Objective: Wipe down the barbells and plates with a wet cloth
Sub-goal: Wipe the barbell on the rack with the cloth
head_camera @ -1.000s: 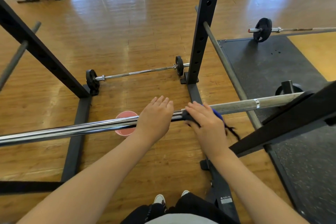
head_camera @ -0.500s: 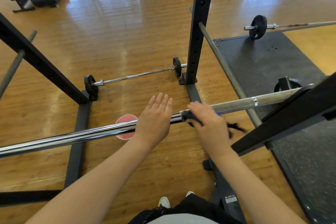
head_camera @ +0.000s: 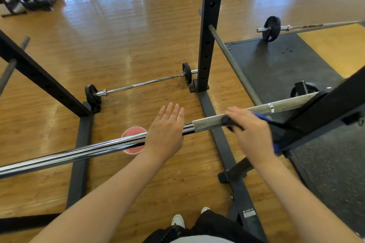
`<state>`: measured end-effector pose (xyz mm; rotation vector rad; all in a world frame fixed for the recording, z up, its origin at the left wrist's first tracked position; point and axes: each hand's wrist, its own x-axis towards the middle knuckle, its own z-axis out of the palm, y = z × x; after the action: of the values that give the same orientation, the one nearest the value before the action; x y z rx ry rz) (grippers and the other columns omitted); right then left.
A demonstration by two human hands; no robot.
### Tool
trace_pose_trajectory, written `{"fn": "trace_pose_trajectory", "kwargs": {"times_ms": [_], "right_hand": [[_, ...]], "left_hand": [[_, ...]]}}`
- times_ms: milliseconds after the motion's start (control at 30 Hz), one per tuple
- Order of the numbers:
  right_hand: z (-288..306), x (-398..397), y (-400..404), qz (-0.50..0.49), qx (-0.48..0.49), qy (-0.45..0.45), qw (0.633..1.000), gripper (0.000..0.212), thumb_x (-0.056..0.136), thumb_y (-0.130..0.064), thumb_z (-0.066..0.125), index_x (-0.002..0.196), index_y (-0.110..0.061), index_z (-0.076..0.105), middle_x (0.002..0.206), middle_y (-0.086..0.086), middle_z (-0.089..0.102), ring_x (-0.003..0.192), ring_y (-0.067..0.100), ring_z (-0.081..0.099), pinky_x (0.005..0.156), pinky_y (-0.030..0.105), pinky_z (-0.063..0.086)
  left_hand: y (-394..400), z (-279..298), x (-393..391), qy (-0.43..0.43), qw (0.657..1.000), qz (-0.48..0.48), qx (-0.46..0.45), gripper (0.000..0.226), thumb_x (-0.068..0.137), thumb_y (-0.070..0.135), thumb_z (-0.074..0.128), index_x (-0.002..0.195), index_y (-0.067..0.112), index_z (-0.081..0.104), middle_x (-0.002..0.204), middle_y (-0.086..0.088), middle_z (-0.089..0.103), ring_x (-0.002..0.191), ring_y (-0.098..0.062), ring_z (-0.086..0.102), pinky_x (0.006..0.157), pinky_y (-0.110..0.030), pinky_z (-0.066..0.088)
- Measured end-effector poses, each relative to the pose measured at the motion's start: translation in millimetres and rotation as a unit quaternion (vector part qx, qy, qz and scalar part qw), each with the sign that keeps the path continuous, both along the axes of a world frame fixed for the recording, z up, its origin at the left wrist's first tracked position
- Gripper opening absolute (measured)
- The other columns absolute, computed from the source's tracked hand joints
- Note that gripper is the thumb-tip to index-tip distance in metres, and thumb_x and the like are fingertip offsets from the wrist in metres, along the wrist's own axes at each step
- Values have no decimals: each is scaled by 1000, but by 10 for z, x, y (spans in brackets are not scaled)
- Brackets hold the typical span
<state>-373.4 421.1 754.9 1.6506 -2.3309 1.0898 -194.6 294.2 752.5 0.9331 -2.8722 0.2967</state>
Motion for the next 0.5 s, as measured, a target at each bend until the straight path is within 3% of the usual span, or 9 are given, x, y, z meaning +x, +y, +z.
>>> {"fn": "trace_pose_trajectory", "kwargs": {"times_ms": [100, 167, 267, 400, 500], "right_hand": [[-53, 407, -160, 76, 6, 12, 997, 44, 65, 12, 76, 107, 1, 69, 111, 16, 68, 106, 30, 64, 98, 52, 41], [-94, 330, -123, 95, 10, 29, 995, 43, 68, 15, 73, 109, 1, 68, 114, 16, 66, 109, 30, 62, 100, 48, 40], [-135, -118, 90, 38, -1, 18, 999, 44, 71, 20, 67, 111, 1, 67, 118, 14, 64, 113, 27, 59, 104, 37, 40], [-39, -357, 181, -37, 3, 33, 999, 38, 72, 18, 68, 106, 3, 69, 111, 17, 67, 107, 31, 63, 98, 41, 46], [87, -89, 23, -30, -10, -2, 999, 34, 74, 14, 68, 106, 1, 69, 109, 15, 68, 104, 29, 65, 98, 38, 44]], "left_hand": [[4, 10, -7, 4, 1000, -1, -2, 70, 58, 18, 83, 120, -5, 60, 121, -21, 62, 117, -34, 57, 102, -44, 37], [2, 10, 4, -1, 1000, -2, -6, 71, 58, 19, 84, 120, -5, 60, 122, -21, 62, 118, -34, 56, 102, -43, 34], [-4, -9, 13, 3, 1000, -5, -17, 64, 60, 12, 82, 119, -4, 61, 121, -21, 62, 117, -34, 57, 102, -42, 32], [2, -21, 9, 20, 999, -13, -26, 55, 65, -3, 71, 119, -6, 60, 122, -22, 61, 117, -35, 57, 101, -44, 34], [3, -25, 5, 20, 999, -12, -26, 55, 65, -4, 70, 120, -6, 60, 122, -23, 61, 117, -35, 56, 101, -45, 36]]}}
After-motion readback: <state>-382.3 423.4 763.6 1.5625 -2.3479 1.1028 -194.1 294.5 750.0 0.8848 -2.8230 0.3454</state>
